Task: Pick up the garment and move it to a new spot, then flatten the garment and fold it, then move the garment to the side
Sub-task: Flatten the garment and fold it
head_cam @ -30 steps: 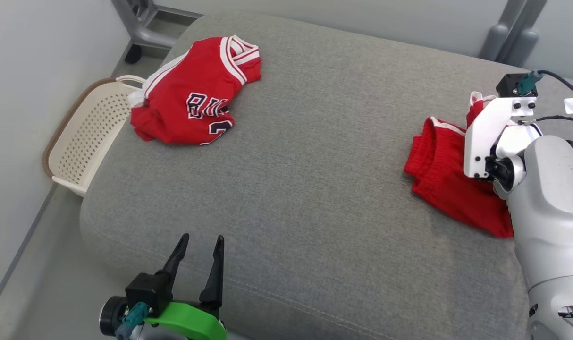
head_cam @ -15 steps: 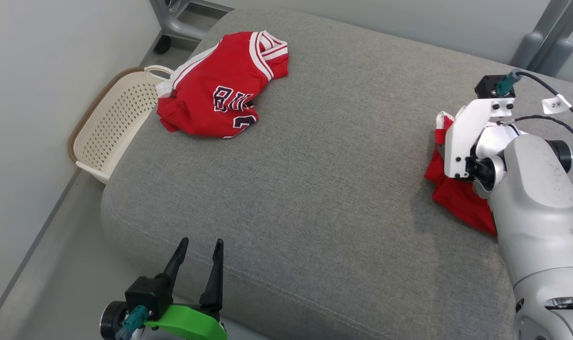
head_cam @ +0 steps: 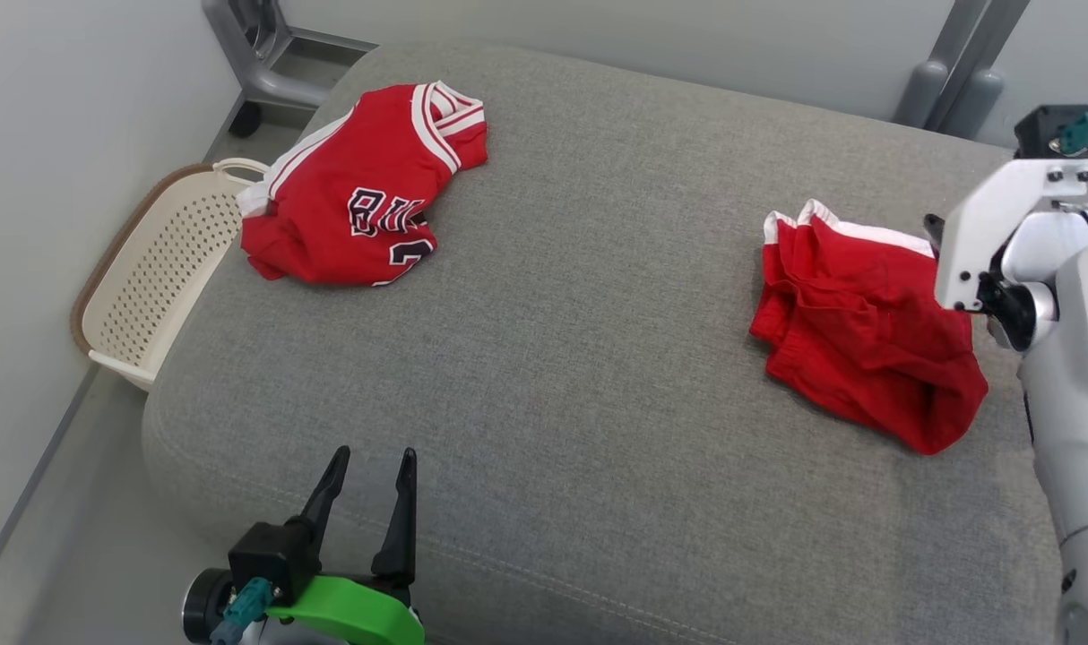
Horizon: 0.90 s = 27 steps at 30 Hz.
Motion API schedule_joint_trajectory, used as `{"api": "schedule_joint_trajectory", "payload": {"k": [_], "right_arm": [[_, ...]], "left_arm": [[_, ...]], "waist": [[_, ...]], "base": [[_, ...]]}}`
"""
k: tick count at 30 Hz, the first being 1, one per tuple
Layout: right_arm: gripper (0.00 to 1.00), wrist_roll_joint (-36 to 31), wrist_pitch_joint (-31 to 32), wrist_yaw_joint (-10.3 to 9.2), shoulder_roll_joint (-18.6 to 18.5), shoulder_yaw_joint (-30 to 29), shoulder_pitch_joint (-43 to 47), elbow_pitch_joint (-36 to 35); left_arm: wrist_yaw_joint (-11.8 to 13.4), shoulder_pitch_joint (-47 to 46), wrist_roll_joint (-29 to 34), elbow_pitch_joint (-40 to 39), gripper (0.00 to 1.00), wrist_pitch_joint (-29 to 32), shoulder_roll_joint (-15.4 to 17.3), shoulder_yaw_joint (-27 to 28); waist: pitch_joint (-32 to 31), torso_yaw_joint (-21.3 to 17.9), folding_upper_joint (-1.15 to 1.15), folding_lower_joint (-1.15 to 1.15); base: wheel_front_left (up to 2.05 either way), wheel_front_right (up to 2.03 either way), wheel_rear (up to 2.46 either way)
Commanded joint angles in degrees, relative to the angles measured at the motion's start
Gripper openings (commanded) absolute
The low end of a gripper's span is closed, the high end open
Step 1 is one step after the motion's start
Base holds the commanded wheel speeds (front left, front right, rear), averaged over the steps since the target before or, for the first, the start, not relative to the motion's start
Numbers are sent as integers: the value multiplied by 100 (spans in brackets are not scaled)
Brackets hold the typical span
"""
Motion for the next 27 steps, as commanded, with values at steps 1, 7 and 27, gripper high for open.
{"api": "schedule_joint_trajectory", "payload": {"k": [1, 7, 27], "right_arm": [[100, -34, -83, -4, -74, -38, 180, -9], [0, 100, -457, -3, -313, -157, 645, 61], [0, 1046, -219, -3, -33, 929, 824, 404]], "left_arm": [[-2, 12, 40, 5, 100, -8, 31, 5], [-36, -7, 31, -16, 100, -8, 67, 24], [2, -84, -14, 48, 100, -7, 112, 34]], "waist": [[-54, -55, 0, 0], [-36, -70, 0, 0], [32, -4, 0, 0]], "base": [[0, 0, 0], [0, 0, 0], [0, 0, 0]]}}
